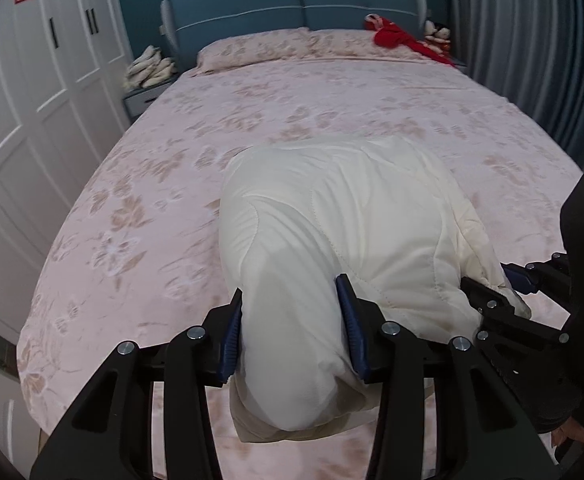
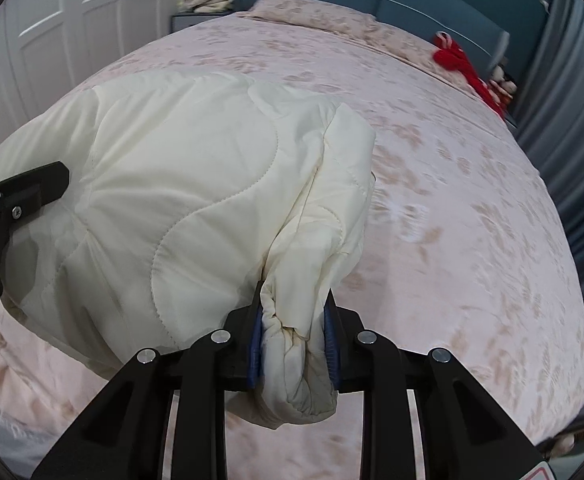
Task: Fold large clothes
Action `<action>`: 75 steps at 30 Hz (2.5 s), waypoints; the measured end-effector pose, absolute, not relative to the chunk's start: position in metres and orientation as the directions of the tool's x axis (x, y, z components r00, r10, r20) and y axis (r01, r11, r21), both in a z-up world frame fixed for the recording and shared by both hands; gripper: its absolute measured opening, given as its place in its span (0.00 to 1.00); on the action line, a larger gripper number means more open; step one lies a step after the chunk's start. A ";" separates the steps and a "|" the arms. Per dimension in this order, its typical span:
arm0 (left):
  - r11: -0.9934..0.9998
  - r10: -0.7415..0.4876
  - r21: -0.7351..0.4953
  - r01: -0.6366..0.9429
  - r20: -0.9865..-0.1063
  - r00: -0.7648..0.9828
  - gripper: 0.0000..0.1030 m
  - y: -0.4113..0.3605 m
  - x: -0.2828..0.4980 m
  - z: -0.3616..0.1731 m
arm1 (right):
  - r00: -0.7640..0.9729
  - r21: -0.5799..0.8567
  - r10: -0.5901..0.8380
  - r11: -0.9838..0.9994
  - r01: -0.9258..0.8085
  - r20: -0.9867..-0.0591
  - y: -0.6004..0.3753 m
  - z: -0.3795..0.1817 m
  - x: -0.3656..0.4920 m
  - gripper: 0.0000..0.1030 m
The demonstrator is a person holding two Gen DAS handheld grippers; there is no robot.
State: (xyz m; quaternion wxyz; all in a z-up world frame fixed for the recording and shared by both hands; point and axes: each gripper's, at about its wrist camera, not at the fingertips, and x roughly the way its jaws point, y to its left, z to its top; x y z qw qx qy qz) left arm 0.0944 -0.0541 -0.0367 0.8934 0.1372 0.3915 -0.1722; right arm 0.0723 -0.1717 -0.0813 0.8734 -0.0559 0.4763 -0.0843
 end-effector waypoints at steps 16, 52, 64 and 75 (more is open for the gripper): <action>0.921 -0.112 0.134 0.365 -0.807 0.579 0.44 -0.025 0.096 -0.101 | 0.473 -0.218 -0.247 0.969 0.116 -0.846 -0.143 -0.125 0.067 0.27; 0.955 -0.124 0.038 0.294 -0.850 0.512 0.77 -0.028 0.123 -0.129 | 0.430 0.050 -0.054 0.973 0.225 -0.901 -0.189 -0.136 0.081 0.40; 0.950 -0.011 0.177 0.257 -0.805 0.594 0.75 -0.027 0.055 -0.100 | 0.476 0.015 -0.090 0.977 0.213 -0.875 -0.165 -0.105 0.008 0.43; 0.955 0.013 0.186 0.230 -0.804 0.594 0.75 -0.022 0.020 -0.104 | 0.496 0.025 -0.093 0.974 0.226 -0.863 -0.153 -0.102 -0.027 0.43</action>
